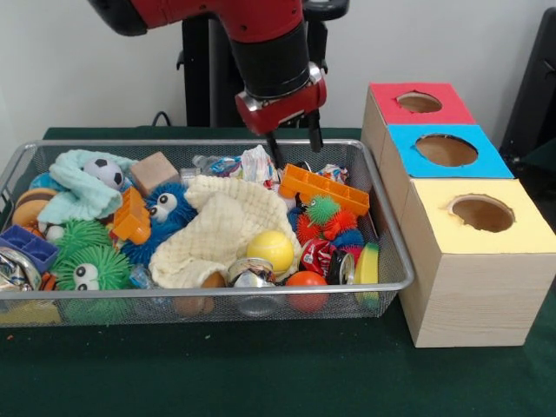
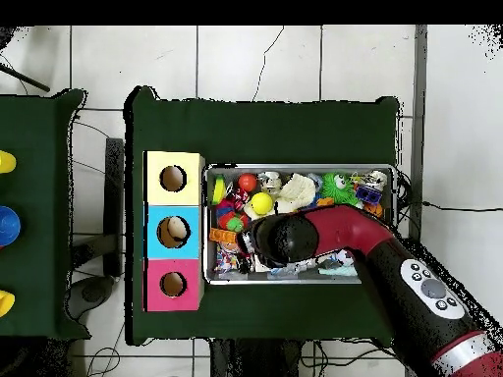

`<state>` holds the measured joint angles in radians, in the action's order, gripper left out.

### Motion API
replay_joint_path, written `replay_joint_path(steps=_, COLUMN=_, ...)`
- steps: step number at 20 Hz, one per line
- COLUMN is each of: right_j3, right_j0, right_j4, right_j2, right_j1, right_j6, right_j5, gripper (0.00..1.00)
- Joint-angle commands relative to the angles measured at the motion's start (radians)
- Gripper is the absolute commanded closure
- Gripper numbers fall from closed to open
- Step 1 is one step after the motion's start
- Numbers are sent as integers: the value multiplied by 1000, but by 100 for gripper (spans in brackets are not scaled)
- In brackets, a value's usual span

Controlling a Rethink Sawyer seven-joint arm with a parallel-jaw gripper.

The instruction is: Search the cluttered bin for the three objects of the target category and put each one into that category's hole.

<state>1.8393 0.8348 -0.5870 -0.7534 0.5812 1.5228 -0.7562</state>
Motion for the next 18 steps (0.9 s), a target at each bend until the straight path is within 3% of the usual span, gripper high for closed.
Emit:
replay_joint_path(steps=1, right_j3=-163, right_j0=32, right_j4=-85, right_j2=-52, right_j1=-82, right_j6=-440, right_j5=-179, gripper=0)
replay_joint_path(steps=13, right_j3=-347, right_j0=51, right_j4=-90, right_j2=-45, right_j1=-160, right_j6=-594, right_j5=-322, gripper=0)
replay_joint_path(steps=18, right_j3=-408, right_j0=60, right_j4=-94, right_j2=-30, right_j1=-195, right_j6=-630, right_j5=-332, gripper=0)
